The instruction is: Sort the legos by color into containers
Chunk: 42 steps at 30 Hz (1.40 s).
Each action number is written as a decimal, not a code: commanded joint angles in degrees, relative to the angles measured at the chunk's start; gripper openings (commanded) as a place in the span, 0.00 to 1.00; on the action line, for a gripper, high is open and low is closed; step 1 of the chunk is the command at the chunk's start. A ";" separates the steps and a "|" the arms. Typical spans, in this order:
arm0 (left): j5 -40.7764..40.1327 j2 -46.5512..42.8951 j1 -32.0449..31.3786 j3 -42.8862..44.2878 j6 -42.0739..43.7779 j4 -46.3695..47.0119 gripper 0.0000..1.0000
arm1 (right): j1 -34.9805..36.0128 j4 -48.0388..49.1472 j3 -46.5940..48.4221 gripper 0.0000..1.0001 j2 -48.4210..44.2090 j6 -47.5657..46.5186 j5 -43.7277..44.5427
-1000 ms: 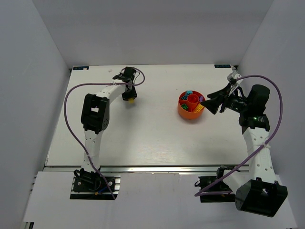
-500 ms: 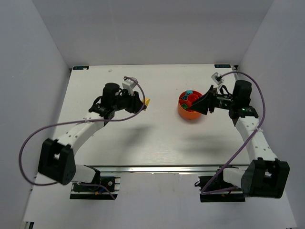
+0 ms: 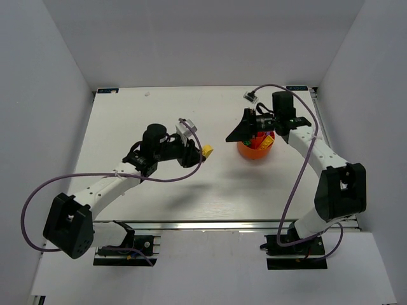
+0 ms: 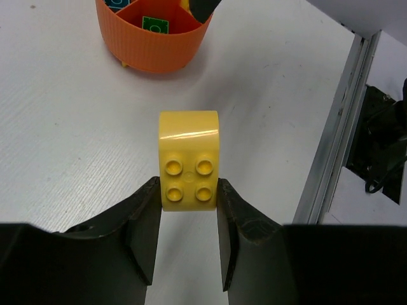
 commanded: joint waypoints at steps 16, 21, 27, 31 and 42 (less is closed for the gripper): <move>-9.27 2.98 -5.51 4.22 2.59 -0.69 0.20 | 10.80 -6.36 6.98 0.81 9.62 -0.36 5.08; -9.71 3.86 -6.65 4.57 2.59 -0.77 0.21 | 11.33 -7.24 8.57 0.68 10.85 -0.71 6.49; -11.56 4.21 -7.80 4.83 2.15 -0.60 0.30 | 11.78 -8.03 9.36 0.36 12.26 -0.97 7.02; -14.36 4.04 -8.32 5.09 2.24 -0.33 0.31 | 12.04 -8.73 9.01 0.12 12.00 -1.15 7.37; -16.83 4.57 -8.32 6.76 2.68 -0.42 0.31 | 11.77 -8.73 9.01 0.28 11.12 -1.50 5.88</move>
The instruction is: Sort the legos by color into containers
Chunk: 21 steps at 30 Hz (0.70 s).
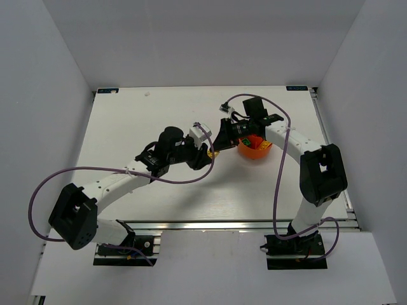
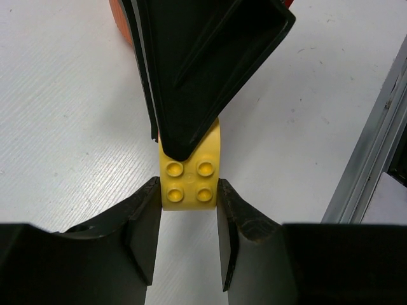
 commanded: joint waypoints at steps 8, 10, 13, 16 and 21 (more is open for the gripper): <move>-2.80 0.29 0.16 3.86 1.83 2.44 0.31 | 0.36 -0.12 1.12 0.47 -1.14 -1.17 -4.71; -3.24 0.29 0.16 3.86 2.01 2.53 0.31 | 0.28 0.06 1.03 0.48 -1.32 -1.17 -4.89; -3.42 0.55 0.16 4.04 2.19 2.44 0.31 | 0.28 0.15 1.12 0.49 -1.32 -1.17 -5.42; -3.42 0.64 0.16 4.21 2.19 2.35 0.31 | 0.45 0.23 1.21 0.40 -1.41 -1.08 -5.42; -2.46 0.64 0.16 4.39 2.01 2.27 0.40 | 0.10 0.67 1.12 0.11 -1.67 -1.43 -4.54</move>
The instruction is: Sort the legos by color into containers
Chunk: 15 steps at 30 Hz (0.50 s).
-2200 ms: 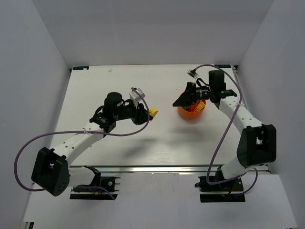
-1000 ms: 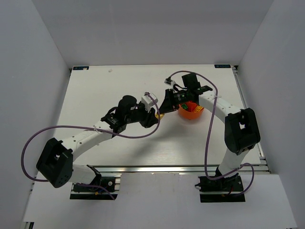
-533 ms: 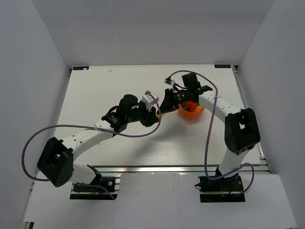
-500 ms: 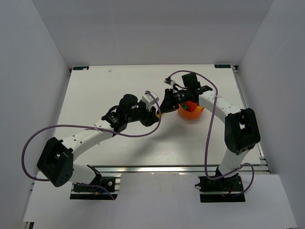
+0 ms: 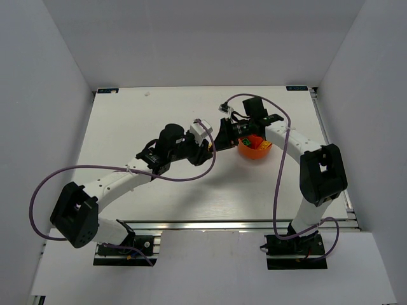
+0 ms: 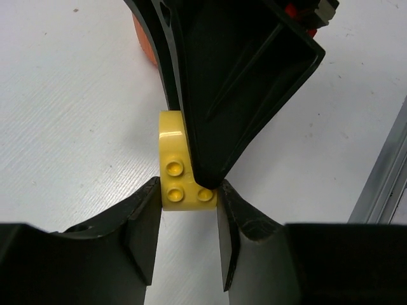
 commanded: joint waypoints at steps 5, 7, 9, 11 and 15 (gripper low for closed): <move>-0.71 -1.99 0.27 1.72 -0.95 1.39 0.87 | -1.13 -2.58 2.87 0.00 -2.26 -4.57 -0.64; -1.23 -4.35 0.27 0.67 -0.95 1.39 0.96 | -2.87 -5.22 5.58 0.00 -2.79 -9.47 1.90; -2.02 -6.29 0.87 -0.12 -3.49 1.39 0.98 | -3.76 -8.31 6.65 0.00 -3.58 -12.13 4.53; -2.72 -9.80 1.67 -1.00 -4.37 -1.15 0.98 | -6.05 -9.18 6.74 0.00 -5.51 -14.68 5.33; -6.41 -15.25 1.67 -2.06 -3.76 -5.98 0.98 | -10.00 -12.61 7.27 0.00 -8.76 -22.22 11.03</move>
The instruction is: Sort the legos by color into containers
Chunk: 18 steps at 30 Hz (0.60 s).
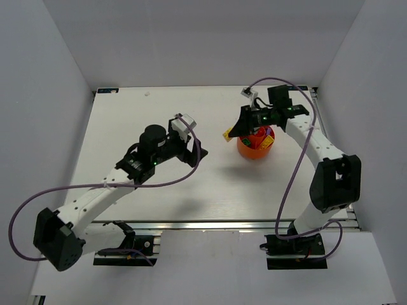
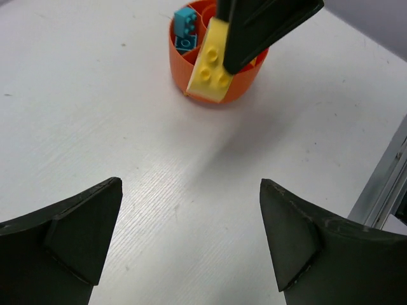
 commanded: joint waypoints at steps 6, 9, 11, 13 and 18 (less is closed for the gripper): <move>-10.45 -14.69 0.29 -5.22 2.97 -11.54 0.98 | -5.28 -18.53 6.98 0.00 -10.01 -39.40 14.00; -16.78 -20.12 -0.58 -9.78 3.34 -11.29 0.98 | -6.42 -19.52 6.55 0.00 -11.60 -42.71 21.20; -16.79 -22.16 -0.58 -10.68 3.52 -11.02 0.98 | -6.77 -20.30 6.20 0.00 -12.13 -45.77 24.10; -17.66 -24.36 -0.06 -11.03 3.34 -11.19 0.98 | -7.04 -21.53 4.79 0.00 -13.01 -54.42 23.68; -18.20 -26.30 -0.06 -12.35 3.34 -10.84 0.98 | -7.91 -29.97 1.63 0.00 -15.12 -80.47 22.62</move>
